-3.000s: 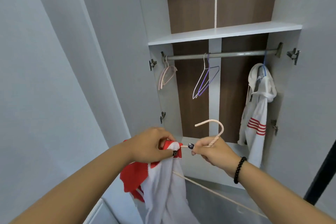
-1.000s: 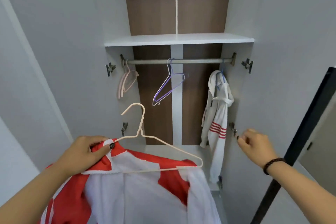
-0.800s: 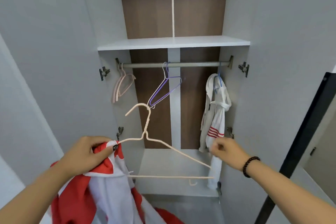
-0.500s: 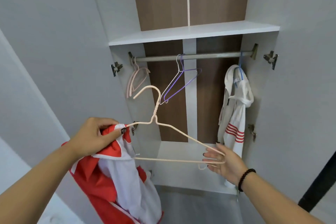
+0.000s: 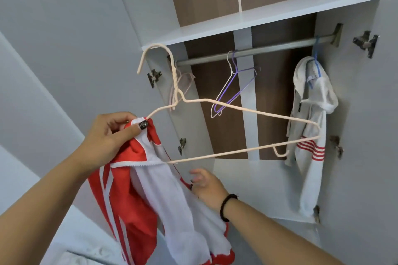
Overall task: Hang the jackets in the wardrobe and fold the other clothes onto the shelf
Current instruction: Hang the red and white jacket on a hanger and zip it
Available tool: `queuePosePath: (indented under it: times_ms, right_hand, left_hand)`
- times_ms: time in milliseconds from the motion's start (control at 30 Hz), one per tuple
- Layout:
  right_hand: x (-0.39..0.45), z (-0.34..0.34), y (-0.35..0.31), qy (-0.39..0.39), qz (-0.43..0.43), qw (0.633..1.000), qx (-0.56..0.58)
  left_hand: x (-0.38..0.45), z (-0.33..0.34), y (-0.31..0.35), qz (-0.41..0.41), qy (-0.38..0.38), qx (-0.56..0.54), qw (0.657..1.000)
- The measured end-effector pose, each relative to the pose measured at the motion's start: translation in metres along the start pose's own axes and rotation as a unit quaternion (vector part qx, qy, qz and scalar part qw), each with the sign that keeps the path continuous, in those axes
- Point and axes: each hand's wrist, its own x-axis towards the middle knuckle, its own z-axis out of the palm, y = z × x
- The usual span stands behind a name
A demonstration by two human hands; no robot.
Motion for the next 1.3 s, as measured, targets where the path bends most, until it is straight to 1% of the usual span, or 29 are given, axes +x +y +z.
queuePosePath:
  times_ms: [67,133,200,267,367,500,600,733,800,900,1067,1300]
  right_hand:
    - [0.010,0.019,0.000,-0.030,-0.078,0.988,-0.133]
    - [0.013,0.028,0.009,-0.058,-0.104,0.972,-0.201]
    - [0.012,0.022,0.023,-0.049,-0.080,0.971,-0.219]
    - [0.009,0.004,0.033,-0.028,-0.052,0.975,-0.212]
    - [0.003,-0.038,0.041,0.001,-0.078,0.973,-0.215]
    - [-0.011,-0.103,0.038,0.034,-0.081,0.955,-0.283]
    - [-0.020,-0.138,0.032,0.050,-0.089,0.929,-0.357]
    - [-0.036,-0.164,0.019,0.141,-0.066,0.927,-0.342]
    - [-0.046,-0.174,0.011,0.174,-0.068,0.922,-0.339]
    - [-0.060,-0.186,-0.008,0.216,-0.098,0.907,-0.347]
    - [-0.073,-0.205,-0.044,0.287,-0.135,0.903,-0.291]
    - [-0.084,-0.190,-0.073,0.332,-0.144,0.912,-0.194]
  left_hand:
    - [-0.004,-0.007,0.003,-0.001,-0.001,-0.010,1.000]
    - [-0.009,-0.014,0.006,-0.005,0.008,-0.024,1.000]
    - [-0.015,-0.023,0.004,-0.012,0.013,-0.019,1.000]
    - [-0.023,-0.031,-0.003,-0.022,0.007,0.001,1.000]
    - [-0.034,-0.040,-0.019,-0.051,-0.030,0.027,0.998]
    - [-0.045,-0.041,-0.038,-0.072,-0.077,0.065,0.992]
    - [-0.042,-0.035,-0.045,-0.068,-0.096,0.109,0.987]
    - [-0.030,-0.017,-0.046,-0.039,-0.109,0.165,0.980]
    - [-0.025,-0.006,-0.050,-0.030,-0.108,0.199,0.974]
    - [-0.023,0.012,-0.056,-0.028,-0.071,0.223,0.972]
    - [-0.029,0.058,-0.054,-0.017,0.005,0.175,0.984]
    - [-0.032,0.150,-0.029,-0.032,0.067,0.044,0.996]
